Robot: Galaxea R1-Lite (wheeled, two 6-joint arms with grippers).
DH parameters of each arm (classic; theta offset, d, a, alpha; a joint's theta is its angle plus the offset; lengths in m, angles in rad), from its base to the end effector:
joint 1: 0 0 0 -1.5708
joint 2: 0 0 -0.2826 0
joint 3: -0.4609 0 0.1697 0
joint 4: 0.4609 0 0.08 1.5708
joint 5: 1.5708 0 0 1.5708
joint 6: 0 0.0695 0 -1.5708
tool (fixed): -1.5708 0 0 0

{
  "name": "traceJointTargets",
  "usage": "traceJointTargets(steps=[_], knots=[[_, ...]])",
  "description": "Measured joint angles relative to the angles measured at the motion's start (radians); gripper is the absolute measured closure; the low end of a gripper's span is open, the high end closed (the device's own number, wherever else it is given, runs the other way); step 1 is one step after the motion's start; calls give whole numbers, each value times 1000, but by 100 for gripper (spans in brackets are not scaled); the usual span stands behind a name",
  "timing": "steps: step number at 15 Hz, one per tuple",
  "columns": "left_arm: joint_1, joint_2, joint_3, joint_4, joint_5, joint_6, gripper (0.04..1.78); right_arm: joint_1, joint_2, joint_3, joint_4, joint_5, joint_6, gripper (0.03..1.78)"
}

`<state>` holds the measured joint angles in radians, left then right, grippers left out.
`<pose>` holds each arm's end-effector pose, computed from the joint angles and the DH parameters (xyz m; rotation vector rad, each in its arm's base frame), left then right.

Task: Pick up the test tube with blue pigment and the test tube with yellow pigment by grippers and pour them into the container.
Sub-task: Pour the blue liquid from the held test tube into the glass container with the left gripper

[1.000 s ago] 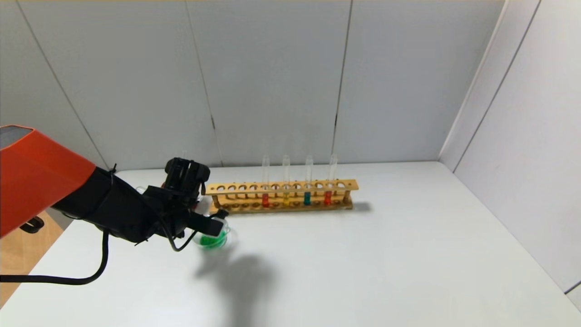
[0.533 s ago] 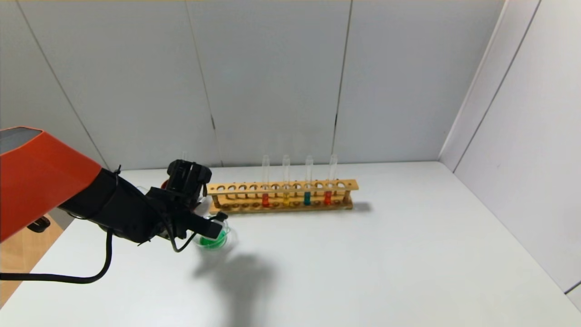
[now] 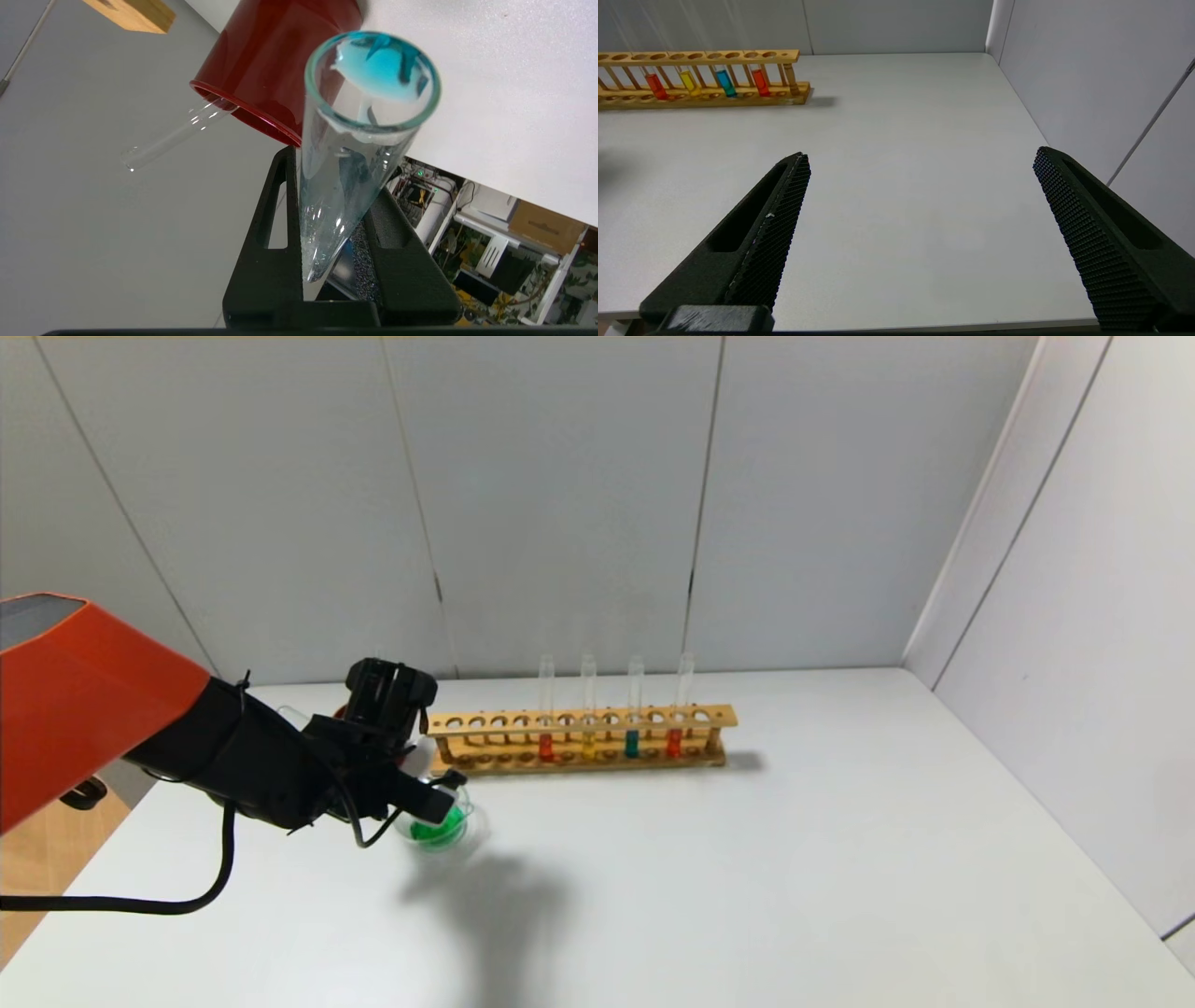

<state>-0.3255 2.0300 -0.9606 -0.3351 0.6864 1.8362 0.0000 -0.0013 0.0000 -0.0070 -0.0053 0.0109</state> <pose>0.3588 -0.0746 0.0667 2.0937 0.8117 -0.3703 0.0188 -0.0004 0.0765 0.0109 -0.0083 -0.0053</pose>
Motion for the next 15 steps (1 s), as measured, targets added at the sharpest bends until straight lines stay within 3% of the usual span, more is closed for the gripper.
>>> traceJointTargets(steps=[15], knots=[[-23, 2, -24, 7, 37, 51, 148, 0, 0, 0, 0, 0, 0, 6]])
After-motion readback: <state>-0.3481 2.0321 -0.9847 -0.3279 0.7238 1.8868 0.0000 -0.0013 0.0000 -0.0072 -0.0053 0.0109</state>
